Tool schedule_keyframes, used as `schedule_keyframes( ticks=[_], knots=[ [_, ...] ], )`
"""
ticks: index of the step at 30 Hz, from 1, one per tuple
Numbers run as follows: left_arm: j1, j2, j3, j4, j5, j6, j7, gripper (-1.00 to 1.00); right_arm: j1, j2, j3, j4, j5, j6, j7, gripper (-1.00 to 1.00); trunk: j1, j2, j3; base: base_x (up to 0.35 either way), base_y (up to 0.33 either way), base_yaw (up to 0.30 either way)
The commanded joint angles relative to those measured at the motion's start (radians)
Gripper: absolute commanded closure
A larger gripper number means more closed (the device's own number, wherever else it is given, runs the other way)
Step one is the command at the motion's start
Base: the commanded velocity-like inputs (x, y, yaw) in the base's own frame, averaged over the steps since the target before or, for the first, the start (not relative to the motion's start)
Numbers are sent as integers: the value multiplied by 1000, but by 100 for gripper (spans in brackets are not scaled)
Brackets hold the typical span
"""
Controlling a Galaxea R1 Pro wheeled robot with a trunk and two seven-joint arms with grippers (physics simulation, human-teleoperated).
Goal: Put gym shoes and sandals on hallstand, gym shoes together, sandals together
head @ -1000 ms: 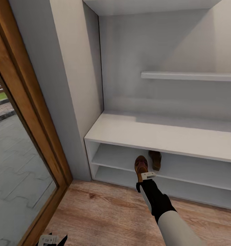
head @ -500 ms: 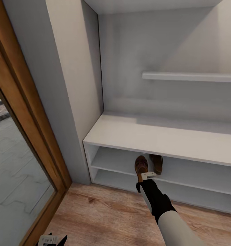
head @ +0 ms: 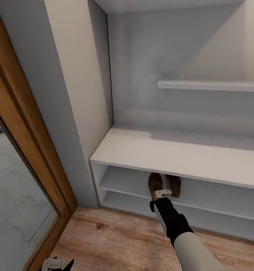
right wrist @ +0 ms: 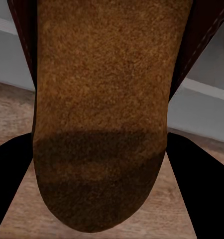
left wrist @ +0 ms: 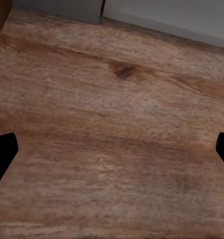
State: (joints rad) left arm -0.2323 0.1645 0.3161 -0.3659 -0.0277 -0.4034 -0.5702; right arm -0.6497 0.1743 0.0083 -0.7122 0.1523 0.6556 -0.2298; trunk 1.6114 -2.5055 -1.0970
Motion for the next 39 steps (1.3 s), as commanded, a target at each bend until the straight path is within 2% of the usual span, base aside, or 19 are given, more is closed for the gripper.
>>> schedule_keyframes(
  ticks=[1, 7, 32, 39],
  knots=[
    [-1, -1, 8, 1, -3, -2, -8, -100, 0, 0, 1, -1, 9, 7, 1, 100, 0, 0, -1, 56, 0, 0],
    [-1, 0, 8, 1, -3, -2, -8, -100, 0, 0, 1, -1, 9, 7, 1, 100, 0, 0, -1, 178, -87, 0],
    [-1, 0, 9, 1, -3, -2, -11, -100, -1, 0, 1, -1, 9, 7, 1, 100, 0, 0, -1, 60, -5, 0],
    [-1, 0, 8, 1, -3, -2, -11, -100, -1, 0, 1, -2, 9, 7, 1, 100, 0, 0, -1, 198, 0, 0]
  ],
)
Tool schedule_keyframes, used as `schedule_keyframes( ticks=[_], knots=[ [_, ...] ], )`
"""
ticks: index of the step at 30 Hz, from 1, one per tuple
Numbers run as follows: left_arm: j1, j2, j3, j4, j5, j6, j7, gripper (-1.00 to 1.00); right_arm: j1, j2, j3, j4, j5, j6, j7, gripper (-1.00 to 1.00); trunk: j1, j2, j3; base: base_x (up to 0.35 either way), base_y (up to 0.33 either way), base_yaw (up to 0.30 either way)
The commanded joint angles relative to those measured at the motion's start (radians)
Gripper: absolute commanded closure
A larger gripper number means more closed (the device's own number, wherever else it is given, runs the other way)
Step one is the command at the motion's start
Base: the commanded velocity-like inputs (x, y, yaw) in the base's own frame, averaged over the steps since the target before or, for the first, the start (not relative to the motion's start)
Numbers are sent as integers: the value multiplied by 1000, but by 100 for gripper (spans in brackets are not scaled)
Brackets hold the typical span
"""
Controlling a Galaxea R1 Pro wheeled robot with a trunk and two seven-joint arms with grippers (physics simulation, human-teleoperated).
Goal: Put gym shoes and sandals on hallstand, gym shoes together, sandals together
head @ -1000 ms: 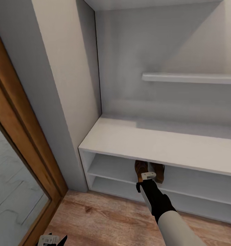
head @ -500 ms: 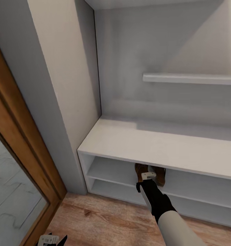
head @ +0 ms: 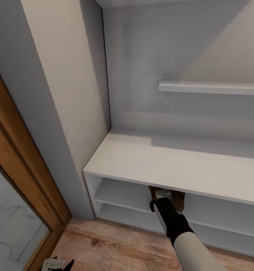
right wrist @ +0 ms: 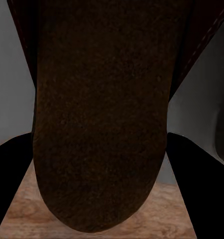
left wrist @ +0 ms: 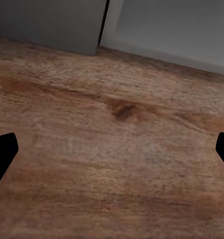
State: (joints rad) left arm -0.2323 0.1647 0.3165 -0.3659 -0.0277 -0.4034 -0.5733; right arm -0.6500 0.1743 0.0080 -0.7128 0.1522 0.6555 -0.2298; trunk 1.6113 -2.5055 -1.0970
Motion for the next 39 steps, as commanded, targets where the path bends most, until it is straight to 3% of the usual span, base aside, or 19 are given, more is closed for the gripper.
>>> schedule_keyframes(
  ticks=[1, 6, 7, 20, 39],
  knots=[
    [-1, -1, 8, 1, -3, -2, -8, -100, 0, 0, 1, -1, 9, 7, 1, 100, 0, 0, -1, 50, 0, 0],
    [-1, -1, 8, 1, -3, -2, -8, -100, 0, 0, 0, -3, 9, 7, 1, 100, 0, 0, -1, 18, 0, 0],
    [-1, -1, 8, 1, -3, -2, -8, -100, 0, 0, 0, -3, 9, 7, 1, -100, 0, 0, -1, 3, 0, 0],
    [-1, -1, 8, 1, -3, -3, -8, -100, 0, 0, 0, -2, 9, 7, 1, -100, 0, 0, -1, -61, -49, 0],
    [-1, -1, 8, 1, -3, -2, -7, -100, 0, 0, 0, -1, 9, 7, 2, -100, 0, 0, -1, -305, -53, 0]
  ],
)
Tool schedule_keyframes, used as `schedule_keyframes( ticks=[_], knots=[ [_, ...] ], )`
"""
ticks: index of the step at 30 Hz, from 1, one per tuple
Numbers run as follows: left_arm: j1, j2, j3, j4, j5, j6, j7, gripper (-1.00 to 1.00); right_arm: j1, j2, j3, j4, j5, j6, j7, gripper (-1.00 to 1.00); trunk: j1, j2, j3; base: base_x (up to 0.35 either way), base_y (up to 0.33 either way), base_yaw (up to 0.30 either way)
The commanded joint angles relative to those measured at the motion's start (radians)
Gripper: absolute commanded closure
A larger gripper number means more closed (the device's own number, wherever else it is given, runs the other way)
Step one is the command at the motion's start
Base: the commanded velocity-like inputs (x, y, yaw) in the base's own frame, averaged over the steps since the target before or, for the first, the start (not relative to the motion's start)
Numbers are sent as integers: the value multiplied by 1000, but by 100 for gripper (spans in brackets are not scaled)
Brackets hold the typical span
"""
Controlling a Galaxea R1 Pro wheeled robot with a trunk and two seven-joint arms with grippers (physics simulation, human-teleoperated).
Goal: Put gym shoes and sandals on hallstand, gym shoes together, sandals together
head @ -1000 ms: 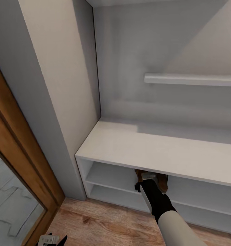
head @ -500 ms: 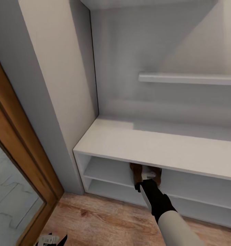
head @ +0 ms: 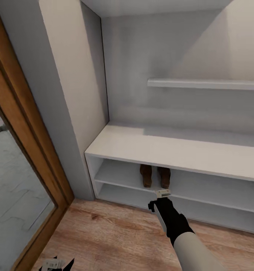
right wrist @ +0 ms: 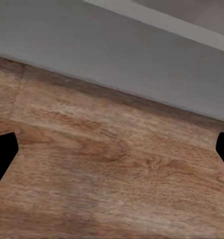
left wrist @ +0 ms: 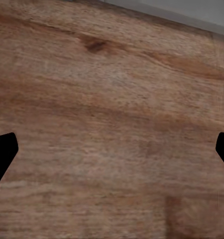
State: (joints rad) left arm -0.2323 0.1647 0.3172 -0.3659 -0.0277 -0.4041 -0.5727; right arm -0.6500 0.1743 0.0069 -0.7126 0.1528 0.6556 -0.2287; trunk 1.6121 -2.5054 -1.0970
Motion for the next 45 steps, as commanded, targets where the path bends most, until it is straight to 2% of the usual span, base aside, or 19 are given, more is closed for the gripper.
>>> schedule_keyframes(
  ticks=[1, 16, 19, 20, 22, 25, 32, 38, 42, 45],
  knots=[
    [-1, -1, 8, 1, -3, -1, -8, -100, 0, 0, 1, -1, 8, 7, 1, -100, -1, 0, -1, -335, -1, 0],
    [-1, -1, 8, 1, -4, -1, -3, -100, 1, 0, -1, 13, 9, 6, 1, -100, -1, 0, -1, -336, 0, 0],
    [-1, 0, 8, 1, -4, -3, -2, -100, 2, 0, 0, 41, 10, 1, 1, -100, -1, 0, -1, -337, 0, 0],
    [-1, 1, 10, 1, -4, -3, 0, -100, 3, 0, 0, 108, 13, -24, 0, -100, -1, 0, -1, -337, 0, 0],
    [-1, 2, 10, 1, -5, -4, 3, -100, 4, 0, 0, 150, 14, -54, 0, -100, -1, 0, -1, -337, 0, 0],
    [-1, 2, 11, 1, -5, -4, 9, -100, 4, -1, 0, 221, 14, -131, 0, -100, -1, 0, -1, -337, 0, 0],
    [-1, 1, 12, 3, -5, -4, 40, -100, 4, -77, 1, 421, 12, -409, 1, -100, -1, 0, -1, -281, 0, 0],
    [-1, 0, 10, 7, -5, -4, 87, -100, 5, -122, 2, 599, 16, -683, 2, -100, -1, 0, -1, -98, 0, 0],
    [-1, 0, 9, 8, -5, -4, 115, -100, 7, -148, 3, 650, 18, -833, 2, -100, -1, 0, -1, -31, 0, 0],
    [-1, 0, 8, 9, -5, -4, 129, -100, 21, -162, 3, 666, 19, -910, 3, -100, -1, 0, -1, -14, 0, 0]
  ],
)
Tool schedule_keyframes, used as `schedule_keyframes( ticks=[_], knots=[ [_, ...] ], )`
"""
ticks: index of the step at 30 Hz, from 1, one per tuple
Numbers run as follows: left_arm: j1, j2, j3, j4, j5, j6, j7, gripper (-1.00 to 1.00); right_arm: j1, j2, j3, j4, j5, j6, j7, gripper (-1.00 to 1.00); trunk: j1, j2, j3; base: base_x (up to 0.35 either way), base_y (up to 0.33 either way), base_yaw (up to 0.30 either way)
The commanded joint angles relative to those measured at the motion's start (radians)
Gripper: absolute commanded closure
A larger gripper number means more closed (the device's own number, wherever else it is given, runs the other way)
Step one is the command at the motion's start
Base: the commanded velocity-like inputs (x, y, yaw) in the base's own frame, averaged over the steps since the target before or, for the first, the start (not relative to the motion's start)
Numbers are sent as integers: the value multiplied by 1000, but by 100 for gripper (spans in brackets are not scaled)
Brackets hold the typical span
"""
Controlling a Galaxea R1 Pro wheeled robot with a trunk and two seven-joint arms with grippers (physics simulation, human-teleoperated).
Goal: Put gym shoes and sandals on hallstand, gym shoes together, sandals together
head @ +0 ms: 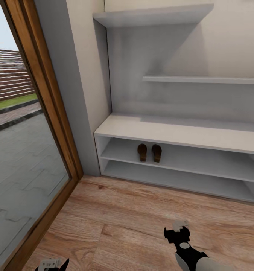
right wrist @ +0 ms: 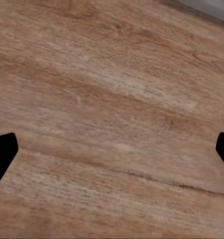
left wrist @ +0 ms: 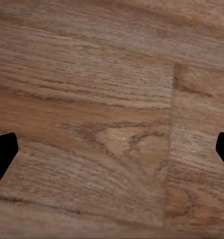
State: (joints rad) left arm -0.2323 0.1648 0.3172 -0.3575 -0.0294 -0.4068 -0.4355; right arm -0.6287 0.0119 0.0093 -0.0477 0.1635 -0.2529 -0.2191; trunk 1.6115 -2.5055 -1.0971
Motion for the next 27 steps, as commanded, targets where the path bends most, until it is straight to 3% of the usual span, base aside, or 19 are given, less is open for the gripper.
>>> schedule_keyframes(
  ticks=[1, 9, 22, 27],
  knots=[
    [-1, -1, 8, 4, -3, -2, -3, -100, 14, -6, 1, 8, 9, -35, -7, -100, 0, 0, -1, -7, 0, 0],
    [-1, 1, 9, 20, 5, -6, 5, -100, 62, -15, 1, 13, 6, -91, -9, -100, 0, 0, -1, -2, 0, 0],
    [-1, -1, 16, 43, 11, -6, 7, -100, 69, -18, -3, 17, 5, -95, -18, -100, 0, 0, -1, 0, 0, -3],
    [-1, 0, 16, 51, 11, -6, 8, -100, 81, -25, -3, 17, 4, -95, -17, -100, 0, 0, -1, 0, 0, -151]
  ],
)
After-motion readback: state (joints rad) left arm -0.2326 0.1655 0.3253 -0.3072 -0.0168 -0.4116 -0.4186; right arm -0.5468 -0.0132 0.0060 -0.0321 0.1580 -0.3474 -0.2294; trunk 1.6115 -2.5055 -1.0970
